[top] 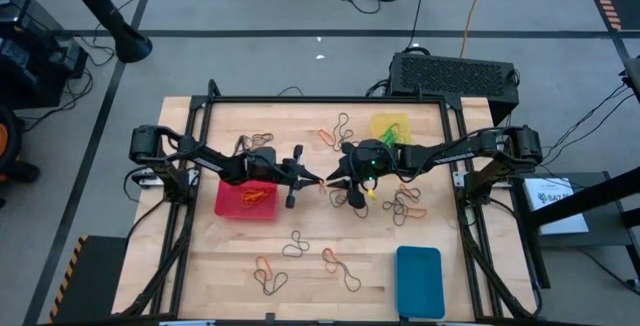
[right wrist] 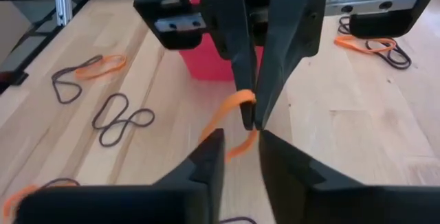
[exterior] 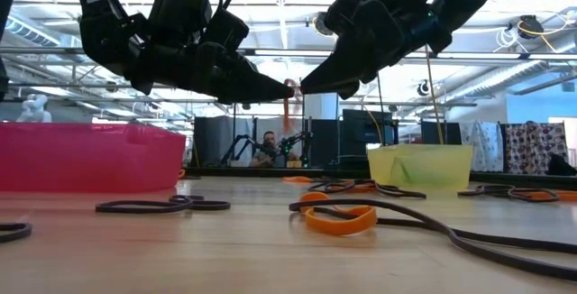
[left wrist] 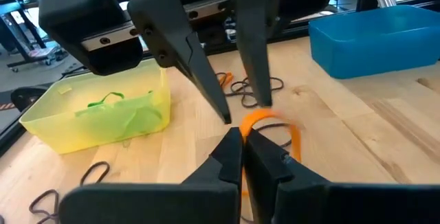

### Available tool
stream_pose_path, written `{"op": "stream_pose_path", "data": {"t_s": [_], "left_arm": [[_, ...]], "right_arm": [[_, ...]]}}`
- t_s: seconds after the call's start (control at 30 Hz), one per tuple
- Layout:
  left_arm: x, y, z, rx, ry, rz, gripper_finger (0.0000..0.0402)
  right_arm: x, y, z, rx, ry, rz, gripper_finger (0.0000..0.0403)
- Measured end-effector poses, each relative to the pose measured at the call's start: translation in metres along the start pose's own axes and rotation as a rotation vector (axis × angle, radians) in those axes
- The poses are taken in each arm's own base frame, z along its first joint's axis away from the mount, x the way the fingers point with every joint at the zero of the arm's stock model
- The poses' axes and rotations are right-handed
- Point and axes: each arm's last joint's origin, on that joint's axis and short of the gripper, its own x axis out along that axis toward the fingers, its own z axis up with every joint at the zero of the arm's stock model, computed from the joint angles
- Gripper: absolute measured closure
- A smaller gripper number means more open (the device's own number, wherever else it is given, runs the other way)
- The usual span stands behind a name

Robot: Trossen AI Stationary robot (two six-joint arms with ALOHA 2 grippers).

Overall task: Sort rubber bands into baskets
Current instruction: Put the orange rubber band into the pink bin

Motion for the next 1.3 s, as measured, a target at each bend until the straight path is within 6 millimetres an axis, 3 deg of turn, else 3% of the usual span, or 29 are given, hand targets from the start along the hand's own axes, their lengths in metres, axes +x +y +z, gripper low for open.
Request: {"op": "stream_pose_path", "data": {"t_s": [0.17, 0.33, 0.63, 0.87, 1.0, 1.3], "left_arm": [[-0.003, 0.0, 0.0, -0.013, 0.053, 0.019, 0.0397], [-0.017, -0.008, 0.014, -0.021, 0.165, 0.036, 0.0399], [-0.079, -0.036, 0.046, -0.158, 0.439, 0.154, 0.04], [-0.124, -0.049, 0.038, -0.473, 0.711, 0.216, 0.0394], [-0.131, -0.051, 0.033, -0.519, 0.781, 0.241, 0.0391], [-0.127, -0.052, 0.03, -0.53, 0.796, 0.252, 0.0389]], "right_arm": [[0.0, 0.0, -0.003, -0.001, 0.033, 0.0, 0.0251], [-0.001, 0.0, -0.011, 0.04, 0.117, 0.0, 0.0218], [-0.001, 0.0, -0.016, 0.039, 0.159, 0.0, 0.0209], [-0.001, 0.0, -0.014, -0.024, 0.146, 0.004, 0.0209], [-0.001, 0.0, -0.015, -0.038, 0.147, 0.005, 0.0209], [-0.001, 0.0, -0.015, -0.03, 0.146, 0.005, 0.0209]]}}
